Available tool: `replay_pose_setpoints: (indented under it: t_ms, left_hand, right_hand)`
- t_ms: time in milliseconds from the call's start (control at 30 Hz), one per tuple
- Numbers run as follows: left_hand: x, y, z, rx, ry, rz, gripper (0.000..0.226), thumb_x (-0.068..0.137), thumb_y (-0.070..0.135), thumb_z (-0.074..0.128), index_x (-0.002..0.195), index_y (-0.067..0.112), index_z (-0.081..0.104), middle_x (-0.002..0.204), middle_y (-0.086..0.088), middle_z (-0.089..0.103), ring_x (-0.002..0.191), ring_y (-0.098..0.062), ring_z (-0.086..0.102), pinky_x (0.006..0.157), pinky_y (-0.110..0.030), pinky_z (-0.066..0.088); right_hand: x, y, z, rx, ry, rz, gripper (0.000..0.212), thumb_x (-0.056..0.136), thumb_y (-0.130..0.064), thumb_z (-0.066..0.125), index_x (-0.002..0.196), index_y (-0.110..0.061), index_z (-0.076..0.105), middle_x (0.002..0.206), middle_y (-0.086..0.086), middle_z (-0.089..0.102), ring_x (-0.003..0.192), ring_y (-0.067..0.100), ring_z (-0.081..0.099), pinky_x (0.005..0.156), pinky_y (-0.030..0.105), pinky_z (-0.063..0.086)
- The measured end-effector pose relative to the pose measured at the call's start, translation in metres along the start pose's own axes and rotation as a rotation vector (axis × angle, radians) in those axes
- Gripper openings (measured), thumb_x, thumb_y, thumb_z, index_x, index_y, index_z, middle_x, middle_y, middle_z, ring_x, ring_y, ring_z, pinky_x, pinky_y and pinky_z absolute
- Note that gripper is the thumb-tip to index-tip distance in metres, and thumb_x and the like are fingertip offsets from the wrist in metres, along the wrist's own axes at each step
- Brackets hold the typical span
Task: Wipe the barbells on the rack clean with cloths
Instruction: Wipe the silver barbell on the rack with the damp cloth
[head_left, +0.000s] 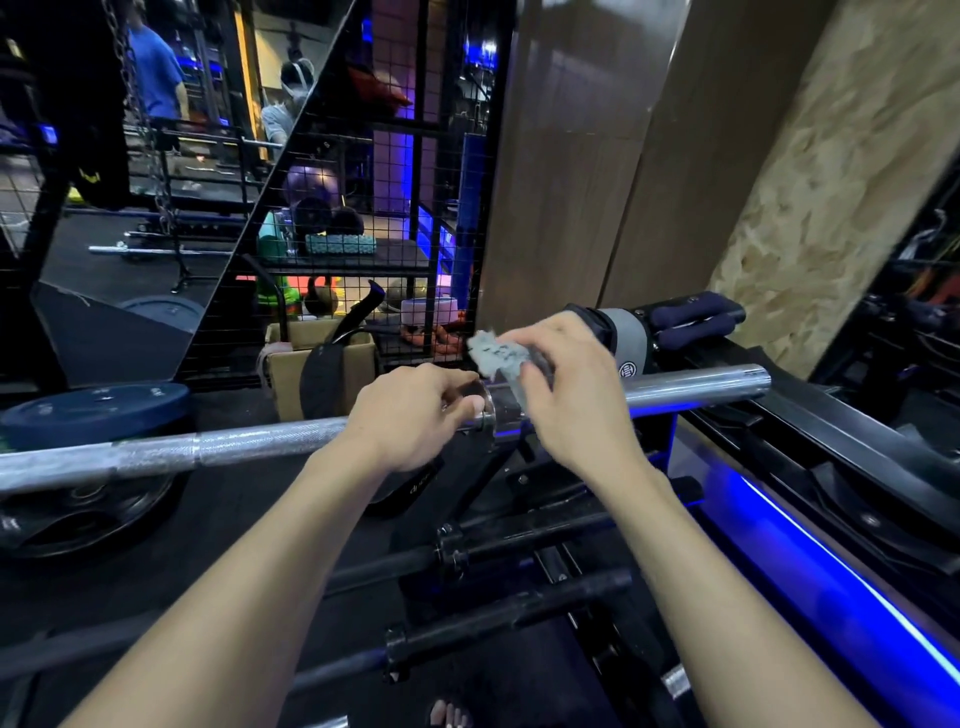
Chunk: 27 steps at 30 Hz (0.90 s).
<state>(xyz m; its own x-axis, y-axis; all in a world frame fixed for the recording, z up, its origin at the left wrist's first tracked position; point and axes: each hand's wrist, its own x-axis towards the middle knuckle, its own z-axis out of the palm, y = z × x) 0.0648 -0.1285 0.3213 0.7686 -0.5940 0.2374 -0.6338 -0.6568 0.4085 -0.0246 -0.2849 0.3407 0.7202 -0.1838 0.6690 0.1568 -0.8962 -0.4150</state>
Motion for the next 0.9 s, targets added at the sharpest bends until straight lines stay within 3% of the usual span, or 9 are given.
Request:
replay_pose_setpoints:
  t_ms: [100, 167, 267, 433, 567, 667, 733, 800, 900]
  left_hand:
    - [0.001, 0.0, -0.001, 0.056, -0.027, -0.031, 0.022, 0.098, 0.046, 0.057, 0.095, 0.025, 0.058, 0.105, -0.005, 0.068, 0.106, -0.035, 0.062, 0.076, -0.036, 0.042]
    - [0.0, 0.0, -0.003, 0.036, -0.043, -0.01, 0.016, 0.096, 0.035, 0.057, 0.108, 0.028, 0.065, 0.111, -0.004, 0.07, 0.109, -0.034, 0.062, 0.078, -0.036, 0.045]
    - [-0.001, -0.002, -0.005, -0.022, -0.065, 0.045, 0.033, 0.098, 0.034, 0.054, 0.128, 0.045, 0.063, 0.123, 0.002, 0.071, 0.118, -0.031, 0.061, 0.093, -0.042, 0.052]
    - [0.003, -0.004, -0.004, 0.017, -0.075, 0.046, 0.036, 0.104, 0.047, 0.048, 0.137, 0.039, 0.06, 0.135, 0.001, 0.066, 0.128, -0.031, 0.056, 0.101, -0.044, 0.049]
    - [0.003, -0.004, -0.003, 0.02, -0.085, 0.073, 0.033, 0.104, 0.047, 0.047, 0.133, 0.04, 0.062, 0.131, 0.003, 0.068, 0.125, -0.03, 0.058, 0.097, -0.041, 0.05]
    - [0.003, -0.003, -0.004, 0.026, -0.108, 0.039, 0.036, 0.104, 0.05, 0.045, 0.135, 0.042, 0.059, 0.13, 0.003, 0.068, 0.124, -0.03, 0.059, 0.095, -0.04, 0.05]
    - [0.003, -0.002, -0.005, 0.057, -0.128, 0.021, 0.028, 0.104, 0.047, 0.046, 0.116, 0.032, 0.066, 0.121, -0.002, 0.069, 0.121, -0.033, 0.059, 0.089, -0.038, 0.048]
    - [0.003, 0.0, -0.004, 0.069, -0.13, 0.025, 0.02, 0.103, 0.041, 0.048, 0.1, 0.027, 0.062, 0.114, -0.005, 0.068, 0.115, -0.035, 0.06, 0.084, -0.038, 0.047]
    - [0.004, -0.002, -0.005, 0.034, -0.146, 0.064, 0.029, 0.103, 0.036, 0.046, 0.128, 0.036, 0.061, 0.125, 0.0, 0.069, 0.118, -0.032, 0.061, 0.093, -0.041, 0.05]
  right_hand:
    - [-0.005, -0.006, 0.018, -0.057, -0.114, -0.058, 0.024, 0.094, -0.003, 0.059, 0.109, -0.016, 0.074, 0.101, -0.006, 0.055, 0.097, 0.014, 0.049, 0.082, 0.026, 0.039]
    - [-0.02, -0.003, 0.022, -0.055, -0.076, -0.098, 0.022, 0.093, -0.002, 0.059, 0.108, -0.013, 0.072, 0.1, -0.005, 0.055, 0.095, 0.014, 0.046, 0.079, 0.025, 0.038]
    - [-0.051, 0.001, 0.025, -0.028, 0.041, -0.136, 0.021, 0.09, -0.001, 0.064, 0.106, -0.011, 0.073, 0.098, -0.006, 0.057, 0.091, 0.013, 0.047, 0.079, 0.02, 0.039]
    - [-0.108, 0.013, 0.043, -0.053, -0.128, -0.072, 0.025, 0.089, -0.006, 0.059, 0.106, -0.019, 0.071, 0.099, -0.01, 0.055, 0.09, 0.017, 0.055, 0.076, 0.039, 0.054]
    - [-0.079, 0.002, 0.013, 0.072, 0.138, -0.015, 0.025, 0.091, -0.002, 0.063, 0.109, -0.016, 0.073, 0.102, -0.008, 0.062, 0.092, 0.011, 0.061, 0.081, 0.028, 0.051]
    - [-0.029, 0.0, 0.004, 0.094, 0.224, 0.01, 0.023, 0.092, -0.008, 0.065, 0.112, -0.018, 0.073, 0.103, -0.007, 0.066, 0.093, 0.014, 0.064, 0.081, 0.035, 0.054]
    - [-0.019, 0.004, 0.017, 0.04, 0.179, 0.0, 0.02, 0.092, -0.013, 0.066, 0.111, -0.018, 0.072, 0.103, -0.005, 0.068, 0.094, 0.019, 0.064, 0.081, 0.044, 0.054]
    - [-0.036, 0.004, 0.031, -0.003, 0.197, -0.043, 0.017, 0.091, -0.012, 0.068, 0.107, -0.013, 0.072, 0.102, -0.003, 0.068, 0.093, 0.021, 0.063, 0.082, 0.041, 0.053]
    - [-0.07, 0.007, 0.037, 0.078, 0.266, -0.031, 0.018, 0.088, -0.004, 0.071, 0.104, -0.012, 0.073, 0.101, -0.005, 0.068, 0.093, 0.015, 0.065, 0.085, 0.027, 0.051]
